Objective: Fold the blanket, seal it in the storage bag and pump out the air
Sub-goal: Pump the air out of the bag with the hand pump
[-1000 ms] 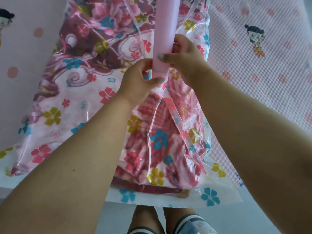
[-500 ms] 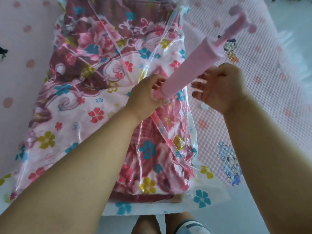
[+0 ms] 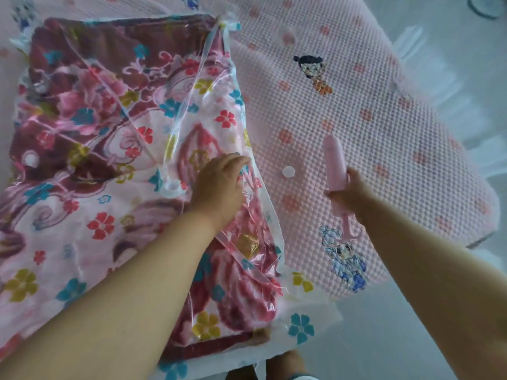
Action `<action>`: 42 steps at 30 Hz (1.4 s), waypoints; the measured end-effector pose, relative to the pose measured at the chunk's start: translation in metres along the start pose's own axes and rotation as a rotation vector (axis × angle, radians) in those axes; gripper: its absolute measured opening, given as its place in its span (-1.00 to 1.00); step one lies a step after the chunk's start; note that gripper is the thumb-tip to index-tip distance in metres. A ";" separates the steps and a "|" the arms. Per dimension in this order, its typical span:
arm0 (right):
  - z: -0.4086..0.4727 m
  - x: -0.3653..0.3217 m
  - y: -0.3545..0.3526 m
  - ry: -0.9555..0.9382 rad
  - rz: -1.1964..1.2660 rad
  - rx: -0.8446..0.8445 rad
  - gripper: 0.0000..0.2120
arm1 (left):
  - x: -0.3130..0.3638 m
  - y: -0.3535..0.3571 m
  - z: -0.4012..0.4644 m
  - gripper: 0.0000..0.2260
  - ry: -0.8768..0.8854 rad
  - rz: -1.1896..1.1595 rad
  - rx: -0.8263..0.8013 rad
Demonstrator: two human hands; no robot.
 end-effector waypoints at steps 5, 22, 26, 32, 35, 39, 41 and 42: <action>0.029 0.003 0.013 -0.088 -0.400 0.082 -0.33 | -0.013 0.024 -0.013 -0.56 -0.078 0.017 -0.064; 0.059 -0.069 0.098 -0.397 -0.657 -0.062 -0.85 | -0.020 0.029 -0.019 -0.64 -0.107 -0.090 0.008; 0.053 -0.070 0.097 -0.356 -0.614 -0.031 -0.93 | -0.035 0.010 -0.037 -0.68 -0.150 0.028 0.280; -0.001 -0.141 0.079 -0.525 -0.182 0.081 -0.70 | -0.092 -0.007 -0.080 -0.56 -0.394 0.114 0.288; -0.039 -0.183 0.119 -0.738 -0.135 -0.178 -0.69 | -0.110 0.004 -0.098 -0.43 -0.418 0.138 0.163; -0.082 -0.216 0.174 -0.998 -0.415 -0.347 -0.73 | -0.116 0.016 -0.107 -0.42 -0.387 0.173 0.141; -0.092 -0.224 0.190 -1.037 -0.516 -0.390 -0.66 | -0.116 0.016 -0.107 -0.42 -0.379 0.180 0.165; -0.095 -0.227 0.196 -1.040 -0.550 -0.398 -0.64 | -0.116 0.017 -0.107 -0.42 -0.376 0.184 0.176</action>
Point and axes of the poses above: each hand's wrist, its own z-axis towards the middle knuckle, its own y-axis out of the palm, x = y × z, the point moved 5 cm from there along z, towards the middle knuckle, and after that the axes turned 5 degrees about -x, right-handed, at the moved point
